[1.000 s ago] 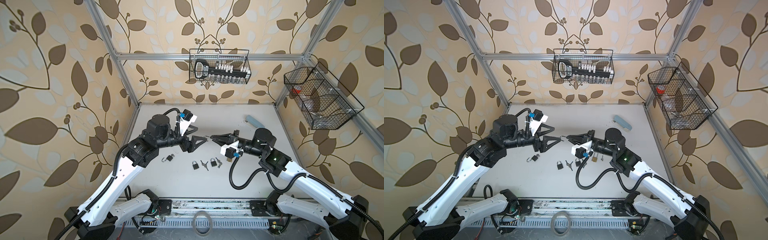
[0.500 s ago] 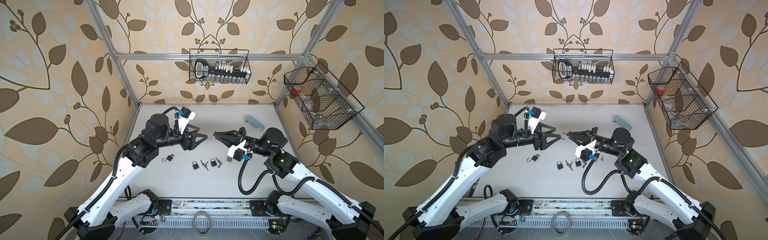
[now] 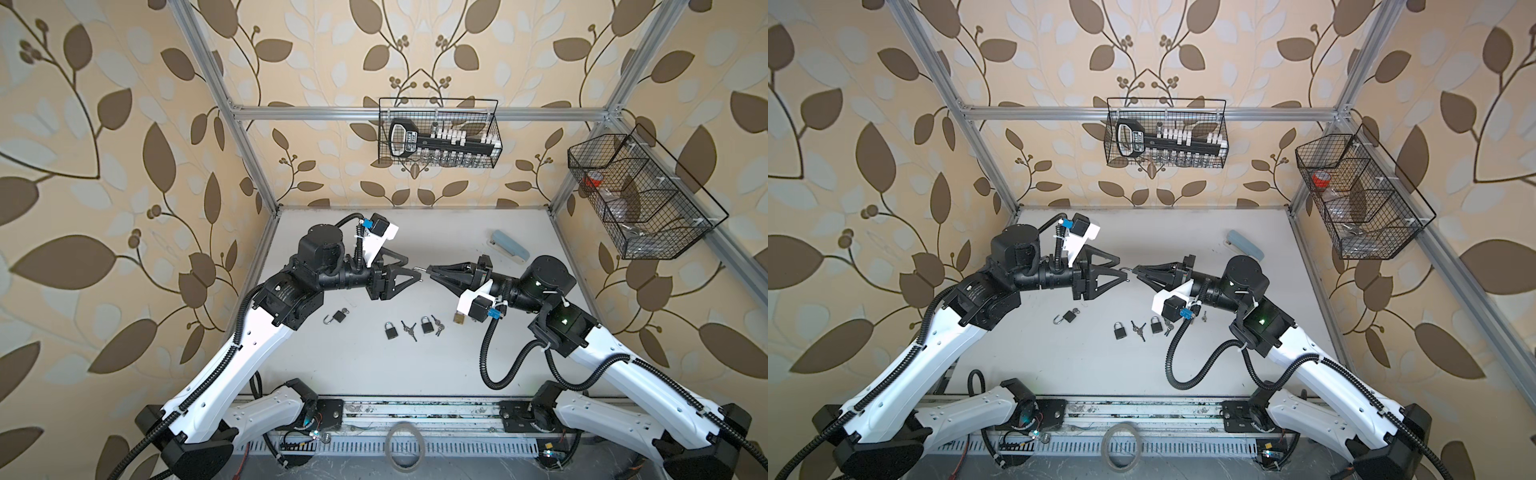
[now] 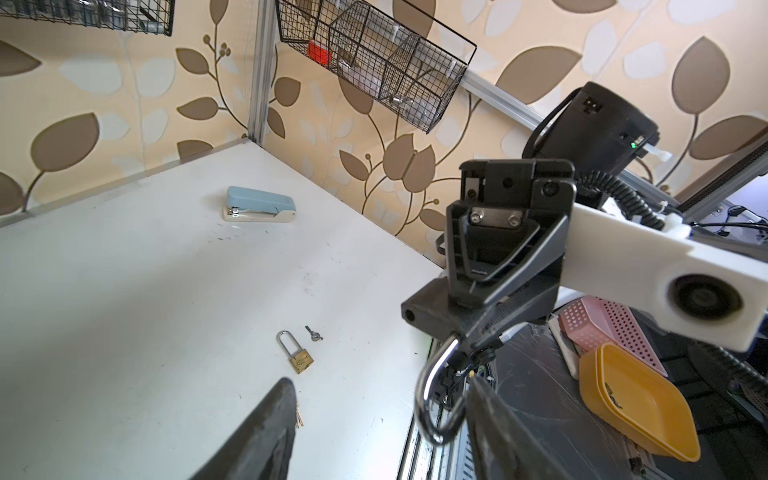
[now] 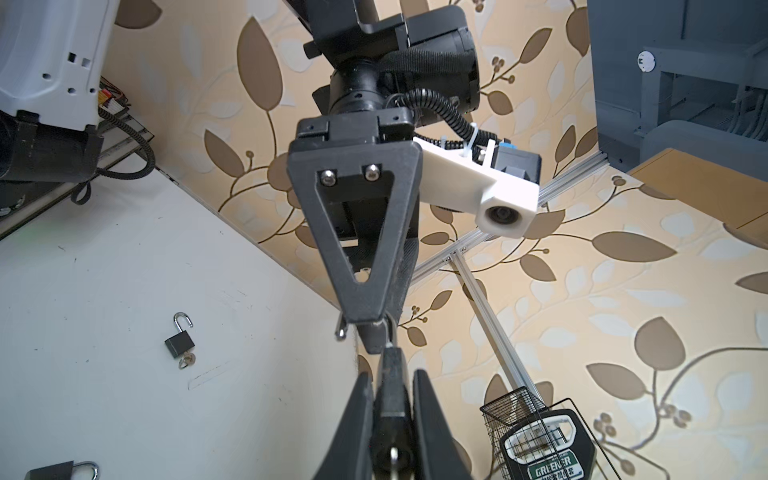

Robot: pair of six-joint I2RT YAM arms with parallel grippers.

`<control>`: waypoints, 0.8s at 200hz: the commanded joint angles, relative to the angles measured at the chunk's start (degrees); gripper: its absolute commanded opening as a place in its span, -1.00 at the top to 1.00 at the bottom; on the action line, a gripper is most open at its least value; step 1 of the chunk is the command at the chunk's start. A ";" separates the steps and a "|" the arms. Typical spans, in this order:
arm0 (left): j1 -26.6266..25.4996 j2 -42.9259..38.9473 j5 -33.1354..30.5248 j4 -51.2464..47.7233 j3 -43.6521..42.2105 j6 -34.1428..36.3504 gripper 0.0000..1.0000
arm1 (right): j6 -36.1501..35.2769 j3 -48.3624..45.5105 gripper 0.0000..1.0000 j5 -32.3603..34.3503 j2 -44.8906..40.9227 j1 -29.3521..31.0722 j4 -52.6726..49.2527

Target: Lock with the key

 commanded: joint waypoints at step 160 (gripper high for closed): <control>0.56 -4.61 -5.35 3.76 -1.84 6.66 -0.25 | 31.55 4.31 1.00 7.84 -1.55 -0.04 2.13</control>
